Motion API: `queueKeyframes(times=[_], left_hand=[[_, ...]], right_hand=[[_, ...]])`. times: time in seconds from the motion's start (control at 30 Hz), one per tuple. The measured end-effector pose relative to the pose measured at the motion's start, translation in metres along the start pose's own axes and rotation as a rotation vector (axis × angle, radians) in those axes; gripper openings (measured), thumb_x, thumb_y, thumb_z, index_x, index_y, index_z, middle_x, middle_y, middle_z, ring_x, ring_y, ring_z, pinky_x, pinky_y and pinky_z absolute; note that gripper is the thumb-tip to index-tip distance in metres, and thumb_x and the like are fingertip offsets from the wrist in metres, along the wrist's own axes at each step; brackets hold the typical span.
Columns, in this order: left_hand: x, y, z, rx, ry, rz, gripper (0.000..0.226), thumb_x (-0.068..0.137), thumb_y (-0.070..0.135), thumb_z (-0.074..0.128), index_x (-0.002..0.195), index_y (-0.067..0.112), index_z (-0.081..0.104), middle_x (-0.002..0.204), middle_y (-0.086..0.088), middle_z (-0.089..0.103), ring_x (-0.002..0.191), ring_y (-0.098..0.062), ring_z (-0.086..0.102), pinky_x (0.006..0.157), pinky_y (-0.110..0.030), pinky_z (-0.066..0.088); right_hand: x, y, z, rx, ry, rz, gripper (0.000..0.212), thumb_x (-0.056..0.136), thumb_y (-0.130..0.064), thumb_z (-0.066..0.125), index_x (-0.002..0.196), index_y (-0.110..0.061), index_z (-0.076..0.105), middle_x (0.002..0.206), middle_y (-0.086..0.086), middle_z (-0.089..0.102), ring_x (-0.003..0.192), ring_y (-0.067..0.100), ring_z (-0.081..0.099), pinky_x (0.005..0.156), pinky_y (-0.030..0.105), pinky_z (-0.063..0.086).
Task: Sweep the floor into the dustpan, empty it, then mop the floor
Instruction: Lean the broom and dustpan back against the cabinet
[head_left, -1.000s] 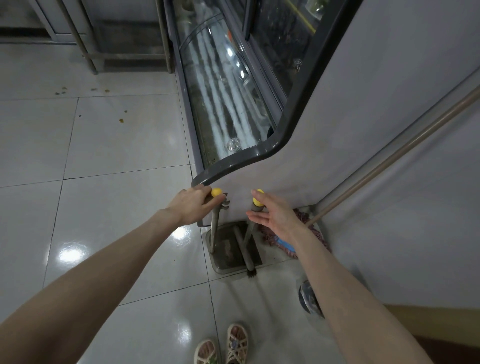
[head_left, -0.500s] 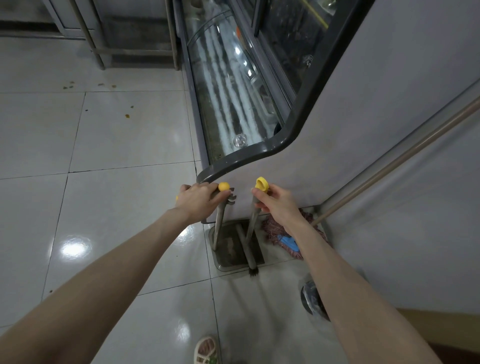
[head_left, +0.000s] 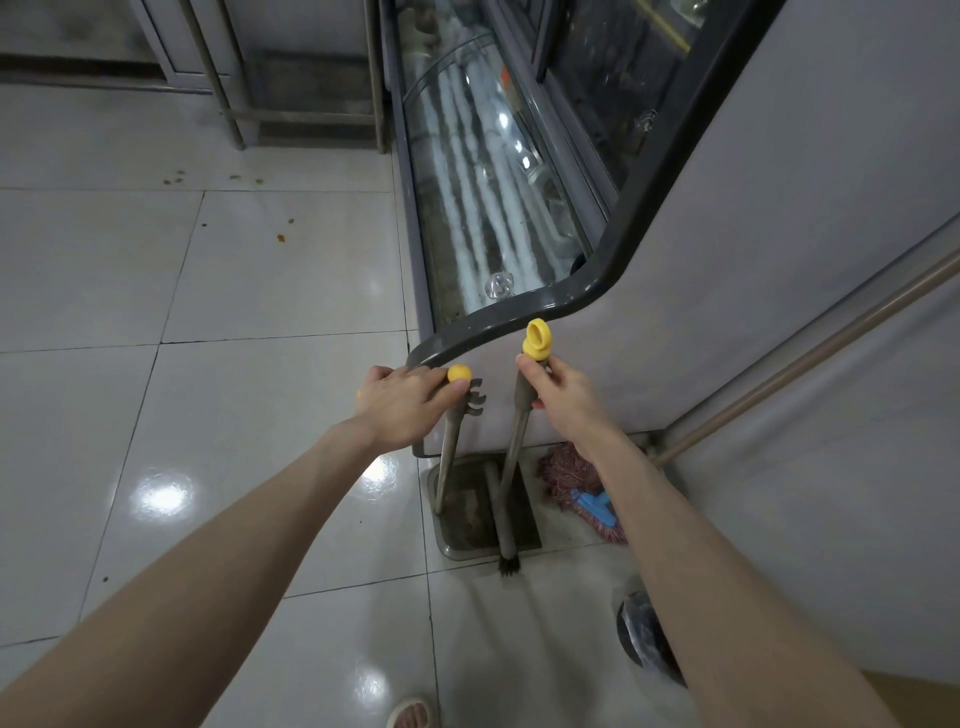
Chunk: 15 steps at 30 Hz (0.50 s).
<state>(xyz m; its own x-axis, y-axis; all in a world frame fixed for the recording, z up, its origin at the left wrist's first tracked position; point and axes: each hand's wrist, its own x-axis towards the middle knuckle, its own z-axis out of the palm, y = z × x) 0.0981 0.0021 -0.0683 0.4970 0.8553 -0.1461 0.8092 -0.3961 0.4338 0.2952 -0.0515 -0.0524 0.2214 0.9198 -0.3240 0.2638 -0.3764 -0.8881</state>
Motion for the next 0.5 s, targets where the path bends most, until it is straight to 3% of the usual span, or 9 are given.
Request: queueKeyframes(times=[0.13,0.27,0.4,0.5], left_hand=[[0.001,0.002,0.001,0.004,0.012,0.003,0.043,0.098,0.054,0.022,0.082,0.025,0.049,0.082,0.006,0.055,0.088,-0.015,0.051,0.090,-0.034,0.025],[0.002,0.000,0.002,0.000,0.028,0.016,0.044,0.098,0.055,0.021,0.080,0.025,0.048,0.083,0.005,0.057,0.085,-0.015,0.051,0.087,-0.032,0.024],[0.001,0.000,0.001,0.003,0.028,0.025,0.046,0.098,0.055,0.020,0.083,0.024,0.051,0.080,0.005,0.056,0.083,-0.015,0.052,0.085,-0.032,0.024],[-0.001,-0.001,0.000,0.001,0.016,0.024,0.050,0.098,0.056,0.020,0.087,0.022,0.054,0.083,0.004,0.057,0.085,-0.015,0.052,0.086,-0.033,0.025]], right_hand=[[-0.001,-0.008,-0.006,-0.003,-0.037,-0.043,0.012,0.092,-0.047,0.054,0.094,-0.035,0.058,0.106,0.003,0.065,0.105,0.020,0.060,0.096,0.043,0.050],[-0.001,-0.018,-0.005,-0.015,-0.046,-0.070,0.020,0.092,-0.047,0.053,0.100,-0.029,0.058,0.102,0.000,0.066,0.098,0.019,0.063,0.070,0.023,0.049],[0.003,-0.029,0.003,-0.039,-0.046,-0.119,0.038,0.088,-0.055,0.055,0.106,-0.022,0.058,0.098,0.003,0.065,0.097,0.022,0.065,0.082,0.040,0.057],[0.005,-0.037,0.009,-0.115,-0.063,-0.118,0.048,0.087,-0.060,0.050,0.101,-0.016,0.061,0.092,0.005,0.065,0.092,0.025,0.066,0.080,0.038,0.056]])
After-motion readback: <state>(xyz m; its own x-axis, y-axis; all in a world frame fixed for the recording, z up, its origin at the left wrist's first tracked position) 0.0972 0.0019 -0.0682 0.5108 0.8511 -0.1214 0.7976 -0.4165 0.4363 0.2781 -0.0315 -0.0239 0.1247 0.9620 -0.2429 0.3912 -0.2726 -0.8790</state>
